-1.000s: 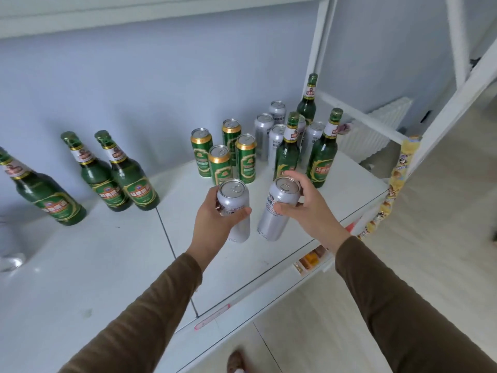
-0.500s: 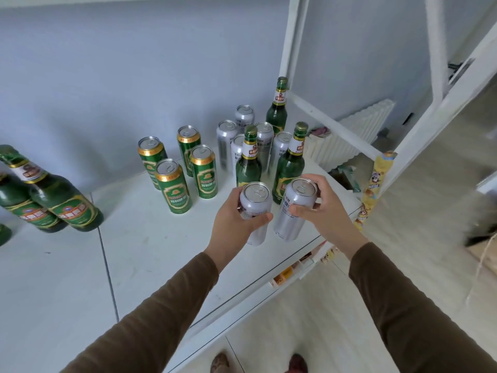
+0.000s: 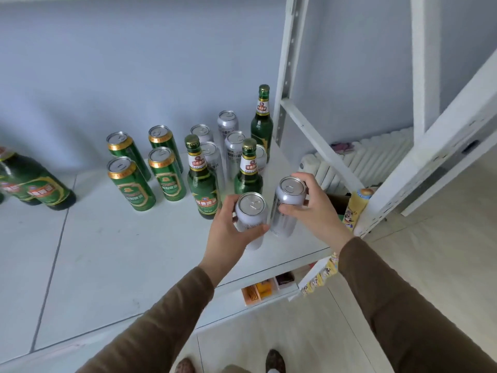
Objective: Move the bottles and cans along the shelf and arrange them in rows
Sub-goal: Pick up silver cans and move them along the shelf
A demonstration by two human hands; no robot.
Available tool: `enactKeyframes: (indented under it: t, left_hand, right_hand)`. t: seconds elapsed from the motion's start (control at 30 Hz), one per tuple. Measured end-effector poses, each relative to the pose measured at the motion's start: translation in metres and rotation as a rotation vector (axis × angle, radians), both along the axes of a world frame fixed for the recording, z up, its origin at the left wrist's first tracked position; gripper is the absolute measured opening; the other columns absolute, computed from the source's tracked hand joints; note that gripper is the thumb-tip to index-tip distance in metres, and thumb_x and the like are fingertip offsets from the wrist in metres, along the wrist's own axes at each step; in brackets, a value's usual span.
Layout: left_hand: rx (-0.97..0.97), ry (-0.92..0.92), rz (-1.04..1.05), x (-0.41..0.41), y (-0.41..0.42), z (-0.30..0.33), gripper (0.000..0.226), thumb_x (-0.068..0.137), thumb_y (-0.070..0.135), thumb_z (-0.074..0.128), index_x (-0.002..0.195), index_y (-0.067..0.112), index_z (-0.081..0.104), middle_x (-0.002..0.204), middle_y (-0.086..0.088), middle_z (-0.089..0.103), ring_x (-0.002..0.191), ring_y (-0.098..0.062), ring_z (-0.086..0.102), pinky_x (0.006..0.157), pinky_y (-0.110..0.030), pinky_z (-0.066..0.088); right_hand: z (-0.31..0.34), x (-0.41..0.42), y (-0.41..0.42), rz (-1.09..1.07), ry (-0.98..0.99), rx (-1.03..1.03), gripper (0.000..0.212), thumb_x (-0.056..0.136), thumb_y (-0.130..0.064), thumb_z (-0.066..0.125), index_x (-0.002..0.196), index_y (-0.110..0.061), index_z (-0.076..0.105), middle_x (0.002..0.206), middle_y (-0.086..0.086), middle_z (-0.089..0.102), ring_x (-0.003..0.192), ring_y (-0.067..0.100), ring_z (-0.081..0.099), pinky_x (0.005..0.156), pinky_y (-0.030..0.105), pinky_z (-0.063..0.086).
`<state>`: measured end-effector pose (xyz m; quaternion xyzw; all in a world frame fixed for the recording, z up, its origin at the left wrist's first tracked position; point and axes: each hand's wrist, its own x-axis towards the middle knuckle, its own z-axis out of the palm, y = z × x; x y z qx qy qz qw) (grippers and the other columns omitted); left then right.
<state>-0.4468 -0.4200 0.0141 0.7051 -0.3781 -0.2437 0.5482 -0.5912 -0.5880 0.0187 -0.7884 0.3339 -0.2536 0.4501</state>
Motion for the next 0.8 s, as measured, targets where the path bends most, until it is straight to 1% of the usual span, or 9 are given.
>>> enactKeyframes:
  t: [0.07,0.13,0.2,0.27,0.37,0.47,0.6,0.7,0.8]
  left_hand:
    - [0.008,-0.015,0.041,-0.006,-0.005,-0.003,0.059,0.07,0.024,0.09,0.115,0.032,0.053,0.113,0.015,0.065,0.104,-0.005,0.06,0.084,-0.009,0.047]
    - [0.017,-0.018,0.071,-0.01,-0.01,-0.006,0.059,0.07,0.024,0.091,0.114,0.033,0.053,0.112,0.015,0.065,0.104,-0.006,0.061,0.085,-0.012,0.048]
    - [0.028,-0.019,0.092,-0.012,-0.013,-0.01,0.058,0.07,0.024,0.091,0.113,0.033,0.053,0.111,0.014,0.066,0.103,-0.007,0.062,0.087,-0.016,0.048]
    - [0.033,-0.018,0.108,-0.014,-0.016,-0.014,0.058,0.069,0.025,0.091,0.113,0.032,0.054,0.11,0.013,0.067,0.103,-0.008,0.062,0.09,-0.023,0.05]
    - [0.034,-0.024,0.132,-0.016,-0.02,-0.02,0.058,0.07,0.025,0.091,0.114,0.032,0.054,0.11,0.013,0.067,0.104,-0.01,0.062,0.093,-0.03,0.051]
    - [0.037,-0.038,0.155,-0.017,-0.025,-0.024,0.059,0.069,0.026,0.091,0.115,0.032,0.054,0.112,0.014,0.065,0.105,-0.008,0.061,0.092,-0.028,0.05]
    - [0.053,-0.087,0.179,-0.017,-0.027,-0.029,0.066,0.067,0.031,0.092,0.12,0.032,0.054,0.122,0.011,0.053,0.111,-0.005,0.056,0.093,-0.021,0.047]
    - [0.065,-0.081,0.178,-0.015,-0.025,-0.032,0.065,0.068,0.034,0.091,0.12,0.033,0.052,0.12,0.012,0.058,0.111,-0.007,0.058,0.095,-0.027,0.049]
    - [0.072,-0.077,0.174,-0.015,-0.023,-0.032,0.068,0.069,0.035,0.09,0.123,0.033,0.049,0.121,0.014,0.06,0.113,-0.007,0.058,0.098,-0.029,0.049]
  right_hand:
    - [-0.002,0.001,-0.01,0.029,-0.013,0.002,0.069,0.075,-0.022,0.088,0.13,-0.03,0.048,0.122,-0.009,0.059,0.109,-0.001,0.056,0.091,0.013,0.042]
    - [-0.006,0.003,-0.017,0.05,-0.011,-0.013,0.07,0.075,-0.02,0.088,0.132,-0.027,0.048,0.122,-0.008,0.058,0.107,0.001,0.056,0.087,0.007,0.04]
    - [-0.012,0.005,-0.024,0.065,-0.009,-0.02,0.071,0.074,-0.02,0.088,0.132,-0.028,0.048,0.122,-0.006,0.058,0.11,0.009,0.055,0.087,0.009,0.04]
    - [-0.018,0.007,-0.03,0.071,-0.006,-0.031,0.071,0.074,-0.019,0.089,0.132,-0.027,0.048,0.122,-0.007,0.057,0.111,0.011,0.054,0.087,0.008,0.039]
    - [-0.024,0.009,-0.038,0.065,-0.004,-0.06,0.072,0.073,-0.021,0.089,0.132,-0.027,0.048,0.124,-0.007,0.058,0.114,0.014,0.054,0.089,0.018,0.04]
    - [-0.028,0.01,-0.043,0.066,0.002,-0.067,0.073,0.073,-0.026,0.088,0.131,-0.037,0.046,0.123,-0.005,0.057,0.116,0.018,0.054,0.093,0.027,0.042]
    - [-0.028,0.012,-0.043,0.09,0.017,-0.097,0.074,0.075,-0.025,0.087,0.135,-0.034,0.045,0.12,-0.001,0.056,0.116,0.022,0.052,0.095,0.031,0.042]
    - [-0.027,0.013,-0.043,0.108,0.027,-0.096,0.074,0.077,-0.024,0.086,0.138,-0.031,0.044,0.123,-0.001,0.055,0.118,0.021,0.051,0.096,0.029,0.04]
    - [-0.027,0.009,-0.043,0.123,0.028,-0.085,0.077,0.079,-0.025,0.086,0.142,-0.029,0.042,0.131,-0.002,0.053,0.123,0.02,0.049,0.102,0.032,0.041]
